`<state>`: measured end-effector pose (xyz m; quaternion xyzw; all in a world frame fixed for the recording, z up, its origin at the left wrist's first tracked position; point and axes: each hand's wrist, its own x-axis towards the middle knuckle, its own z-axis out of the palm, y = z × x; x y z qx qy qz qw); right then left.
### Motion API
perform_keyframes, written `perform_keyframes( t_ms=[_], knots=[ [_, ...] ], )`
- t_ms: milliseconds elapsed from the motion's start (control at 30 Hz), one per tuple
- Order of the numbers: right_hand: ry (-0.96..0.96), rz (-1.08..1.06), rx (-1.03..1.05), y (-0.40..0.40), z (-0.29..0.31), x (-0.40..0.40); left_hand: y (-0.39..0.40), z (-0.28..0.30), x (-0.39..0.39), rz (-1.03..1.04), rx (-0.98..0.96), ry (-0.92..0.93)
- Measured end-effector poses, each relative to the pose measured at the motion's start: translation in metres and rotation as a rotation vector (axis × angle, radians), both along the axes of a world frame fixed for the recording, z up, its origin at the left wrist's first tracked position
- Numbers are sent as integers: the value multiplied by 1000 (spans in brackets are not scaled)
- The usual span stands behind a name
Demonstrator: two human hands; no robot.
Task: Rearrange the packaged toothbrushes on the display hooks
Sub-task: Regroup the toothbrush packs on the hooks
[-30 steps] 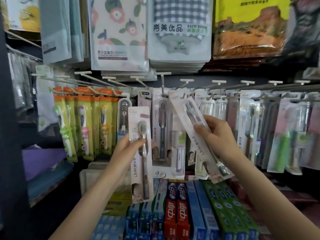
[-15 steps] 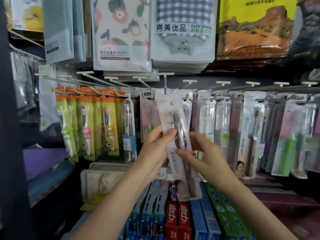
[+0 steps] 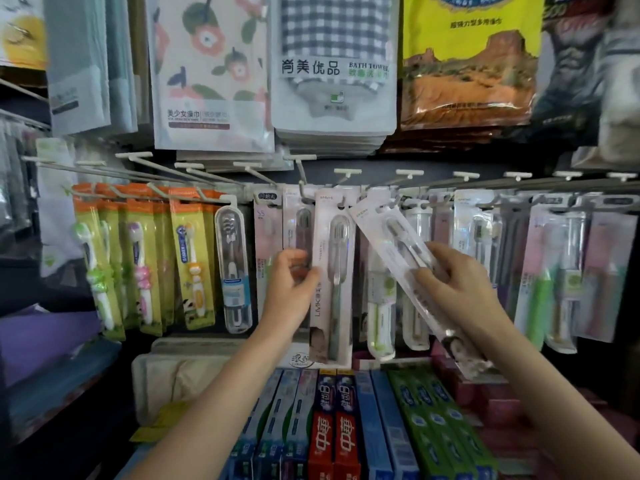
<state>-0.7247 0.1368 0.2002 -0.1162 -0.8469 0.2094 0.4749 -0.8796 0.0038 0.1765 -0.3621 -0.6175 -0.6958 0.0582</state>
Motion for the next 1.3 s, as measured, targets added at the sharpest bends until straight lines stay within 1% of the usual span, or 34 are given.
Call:
perform_keyframes(
  t_ms=[67, 133, 200, 300, 367, 400, 467, 533, 600, 733, 767, 867, 900, 1000, 1100, 1200, 1300],
  knots=[
    [23, -7, 6, -2, -3, -4, 0, -4, -4, 13, 8, 9],
    [90, -35, -24, -4, -8, -3, -1, -8, -11, 44, 20, 10],
    [138, -54, -48, -1, -7, 1, -4, -11, -22, 112, 6, 18],
    [63, -89, -52, 5, -4, 1, -9, -15, -42, 224, -20, 7],
    [17, -159, -12, 4, -9, -4, -9, -14, -55, 269, -45, 2],
    [31, -192, 20, 0, -13, -7, -9, -12, -60, 288, -79, 15],
    [126, -203, 92, -15, -20, -11, -6, -9, -68, 308, -161, 19],
    [184, -137, 195, -32, -25, -16, -4, -4, -76, 304, -211, -43],
    [176, -18, 289, -49, -28, -25, -5, -3, -82, 290, -203, -75],
    [-22, 234, 342, -81, -33, -55, -17, -3, -80, 282, -219, 83],
    [-82, 268, 325, -86, -34, -65, -23, -2, -79, 267, -189, 88],
    [-205, 320, 192, -95, -37, -95, -44, 3, -79, 192, -64, -21],
    [-225, 315, 154, -96, -38, -104, -52, 4, -78, 194, -68, -9],
    [-288, 287, 61, -99, -42, -126, -68, -3, -78, 241, -189, 112],
    [-312, 281, -62, -100, -42, -147, -84, -14, -79, 336, -295, 218],
    [-277, 228, -154, -96, -41, -170, -95, -23, -82, 405, -347, 262],
    [-217, 141, -222, -93, -43, -196, -103, -32, -88, 451, -317, 286]
  ],
)
